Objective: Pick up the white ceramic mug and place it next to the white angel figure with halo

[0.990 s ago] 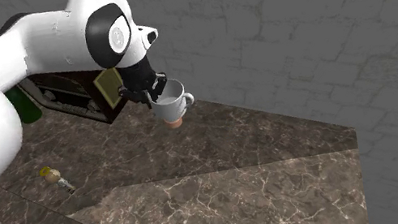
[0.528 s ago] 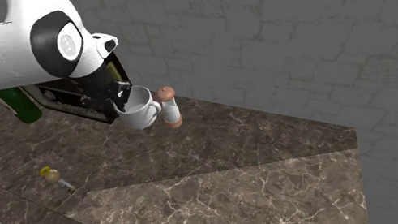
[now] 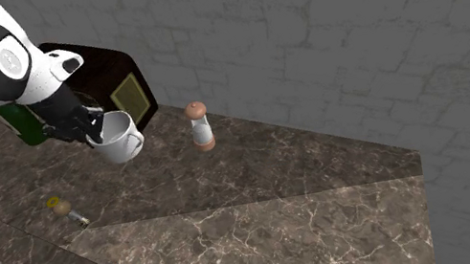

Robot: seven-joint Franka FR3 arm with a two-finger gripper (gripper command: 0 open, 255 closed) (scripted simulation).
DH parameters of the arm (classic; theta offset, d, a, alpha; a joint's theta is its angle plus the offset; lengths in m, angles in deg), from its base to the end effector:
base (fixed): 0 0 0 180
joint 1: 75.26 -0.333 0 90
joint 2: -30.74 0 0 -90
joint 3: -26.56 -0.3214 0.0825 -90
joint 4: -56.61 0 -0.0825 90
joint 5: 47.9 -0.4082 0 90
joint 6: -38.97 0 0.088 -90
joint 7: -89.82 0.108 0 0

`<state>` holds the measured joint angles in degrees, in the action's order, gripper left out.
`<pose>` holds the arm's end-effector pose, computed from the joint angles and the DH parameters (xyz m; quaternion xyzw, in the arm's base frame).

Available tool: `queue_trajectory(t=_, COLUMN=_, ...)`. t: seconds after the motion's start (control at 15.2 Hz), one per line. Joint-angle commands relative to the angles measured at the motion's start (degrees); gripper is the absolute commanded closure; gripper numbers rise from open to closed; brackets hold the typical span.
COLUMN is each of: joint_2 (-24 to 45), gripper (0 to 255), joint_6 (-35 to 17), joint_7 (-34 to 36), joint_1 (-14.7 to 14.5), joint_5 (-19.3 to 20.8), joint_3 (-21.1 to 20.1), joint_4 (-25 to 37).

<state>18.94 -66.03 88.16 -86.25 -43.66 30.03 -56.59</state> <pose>0.5228 0.0607 0.5623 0.9951 0.0888 0.0328 0.0282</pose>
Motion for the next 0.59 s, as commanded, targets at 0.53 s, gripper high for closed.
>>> queue_trajectory(t=0.53, joint_2=0.41, gripper=255, joint_6=-4.62, joint_7=6.28, joint_1=-2.37, joint_5=-0.28, joint_3=-3.61, joint_4=-4.61)
